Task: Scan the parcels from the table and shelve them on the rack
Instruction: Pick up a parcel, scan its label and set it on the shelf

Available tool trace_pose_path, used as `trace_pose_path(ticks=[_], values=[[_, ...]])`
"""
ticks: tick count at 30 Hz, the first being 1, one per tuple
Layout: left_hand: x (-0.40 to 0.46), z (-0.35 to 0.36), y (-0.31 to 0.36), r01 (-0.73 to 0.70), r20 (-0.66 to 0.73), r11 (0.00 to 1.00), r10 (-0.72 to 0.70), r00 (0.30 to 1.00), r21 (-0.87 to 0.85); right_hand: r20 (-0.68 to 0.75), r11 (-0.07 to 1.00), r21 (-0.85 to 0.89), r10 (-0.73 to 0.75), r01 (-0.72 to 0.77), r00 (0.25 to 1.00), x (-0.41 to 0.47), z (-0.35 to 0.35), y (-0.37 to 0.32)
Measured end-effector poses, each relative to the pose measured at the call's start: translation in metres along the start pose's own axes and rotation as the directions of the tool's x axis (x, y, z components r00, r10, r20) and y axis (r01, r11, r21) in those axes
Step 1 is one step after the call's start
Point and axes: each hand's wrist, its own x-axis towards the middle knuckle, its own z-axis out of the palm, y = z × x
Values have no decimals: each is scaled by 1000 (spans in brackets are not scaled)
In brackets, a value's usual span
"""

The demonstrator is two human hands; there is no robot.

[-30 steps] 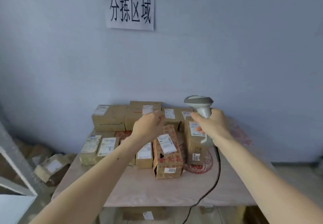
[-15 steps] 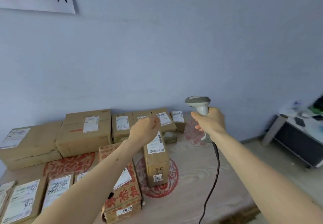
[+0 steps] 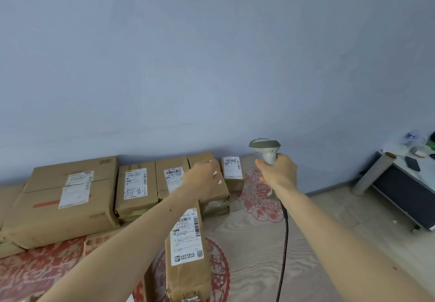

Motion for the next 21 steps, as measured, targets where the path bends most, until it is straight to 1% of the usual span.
trace_pose_path(ticks=[6,10,12,15,21], values=[[74,56,0,117,-3,993,-117,993,11,86,997,-79,-16,23,996,82,38,43],[118,95,14,180,32,969,-188,982,169,141,993,-118,10,7,990,132,66,88],[136,113,18,215,53,942,-236,970,259,167,994,-109,32,-14,985,151,79,109],[159,138,14,226,87,897,-278,957,379,216,996,-88,40,-22,975,169,95,132],[189,174,4,237,153,837,-351,924,494,260,997,-72,48,-30,964,191,126,155]])
